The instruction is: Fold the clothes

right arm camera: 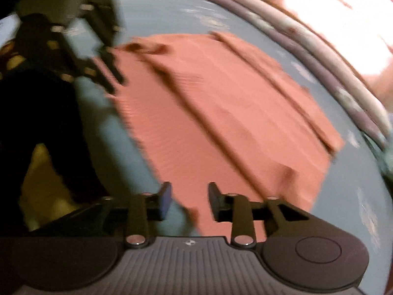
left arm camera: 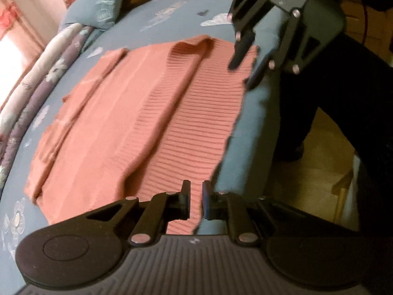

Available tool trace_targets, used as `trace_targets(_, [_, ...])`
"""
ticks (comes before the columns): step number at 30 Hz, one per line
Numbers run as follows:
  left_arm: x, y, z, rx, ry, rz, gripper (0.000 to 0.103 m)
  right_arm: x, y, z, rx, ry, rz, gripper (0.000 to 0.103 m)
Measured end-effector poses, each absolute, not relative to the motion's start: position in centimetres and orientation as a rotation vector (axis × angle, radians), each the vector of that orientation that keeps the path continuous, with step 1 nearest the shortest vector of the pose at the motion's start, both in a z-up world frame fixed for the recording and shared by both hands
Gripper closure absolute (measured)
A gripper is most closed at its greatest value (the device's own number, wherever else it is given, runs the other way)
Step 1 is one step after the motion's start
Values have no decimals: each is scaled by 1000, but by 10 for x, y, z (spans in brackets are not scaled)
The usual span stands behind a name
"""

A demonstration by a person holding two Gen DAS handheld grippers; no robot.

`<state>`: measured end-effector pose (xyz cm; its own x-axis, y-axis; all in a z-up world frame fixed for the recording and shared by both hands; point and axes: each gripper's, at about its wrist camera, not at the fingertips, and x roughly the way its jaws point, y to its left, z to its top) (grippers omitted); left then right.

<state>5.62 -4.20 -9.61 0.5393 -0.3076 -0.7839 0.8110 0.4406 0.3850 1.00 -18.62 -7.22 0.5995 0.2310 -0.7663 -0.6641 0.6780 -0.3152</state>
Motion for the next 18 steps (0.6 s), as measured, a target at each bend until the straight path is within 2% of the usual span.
trace_targets(4, [89,-38,-109,675,767,-678,91,53,-208,-80,-395,824,443,49])
trace_targets(7, [100,-25,-121,555,825,-656,90,68,-220,-97,-237,906,416,47])
trace_targets(8, [100,-18,-121,511,845,-647,89,68,-223,-102,-208,922,415,42])
trace_targets(9, [100,-10,-120,466,865,-637,86,62,-225,-103,-205,903,413,32])
trace_targets(10, [98,0,-120,434,878,-623,80,57,-228,-105,-199,906,414,24])
trace_targets(11, [96,9,-120,404,890,-609,76,52,-230,-108,-193,914,412,10])
trace_targets(12, [93,17,-119,389,894,-596,69,49,-232,-112,-193,916,399,5])
trace_targets(14, [89,31,-115,365,907,-567,67,42,-233,-112,-210,902,378,5])
trace_targets(17, [92,46,-100,375,870,-479,67,36,-235,-100,-211,880,362,17])
trace_targets(18, [95,50,-90,378,825,-441,67,37,-237,-93,-204,861,358,17])
